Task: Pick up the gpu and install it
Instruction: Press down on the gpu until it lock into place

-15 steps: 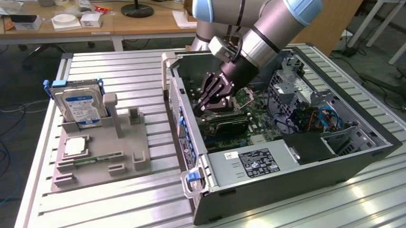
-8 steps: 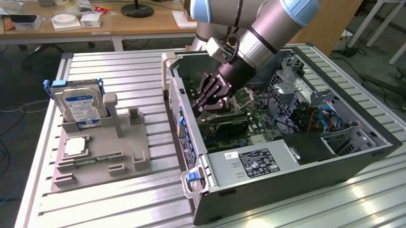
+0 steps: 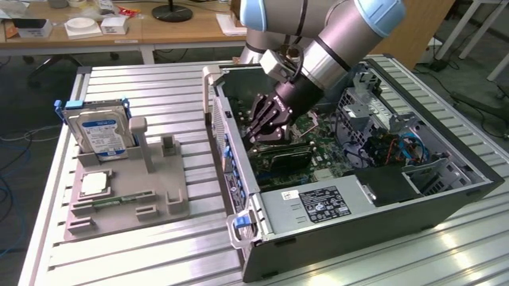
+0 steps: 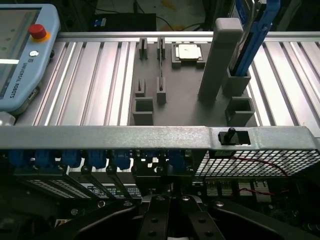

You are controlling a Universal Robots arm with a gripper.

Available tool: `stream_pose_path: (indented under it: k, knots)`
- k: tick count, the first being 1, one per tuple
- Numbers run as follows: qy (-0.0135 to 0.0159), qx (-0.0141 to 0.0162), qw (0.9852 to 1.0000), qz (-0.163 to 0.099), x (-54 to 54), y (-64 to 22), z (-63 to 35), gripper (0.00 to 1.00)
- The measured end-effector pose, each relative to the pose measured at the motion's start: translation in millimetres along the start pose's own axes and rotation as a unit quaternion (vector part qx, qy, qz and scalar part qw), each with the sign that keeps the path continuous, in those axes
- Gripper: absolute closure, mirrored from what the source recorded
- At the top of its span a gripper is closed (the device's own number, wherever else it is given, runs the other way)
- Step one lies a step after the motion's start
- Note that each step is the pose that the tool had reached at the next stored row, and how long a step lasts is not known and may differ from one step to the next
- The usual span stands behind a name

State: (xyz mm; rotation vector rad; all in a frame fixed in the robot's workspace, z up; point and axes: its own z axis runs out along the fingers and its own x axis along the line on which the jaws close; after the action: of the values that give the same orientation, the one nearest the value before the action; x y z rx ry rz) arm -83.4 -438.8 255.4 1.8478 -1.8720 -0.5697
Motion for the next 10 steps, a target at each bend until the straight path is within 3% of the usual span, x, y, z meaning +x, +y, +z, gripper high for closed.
stream_pose_path:
  k: [7, 8, 10]
  knots:
    - [0.0000, -0.0018, 1.0000, 0.000, 0.1, -6.0, -1.3, 0.90]
    - [0.0000, -0.0028, 1.0000, 0.000, 0.0, -7.8, -1.8, 0.90]
    - [0.0002, -0.0086, 1.0000, 0.000, 0.0, -12.8, -3.6, 0.90]
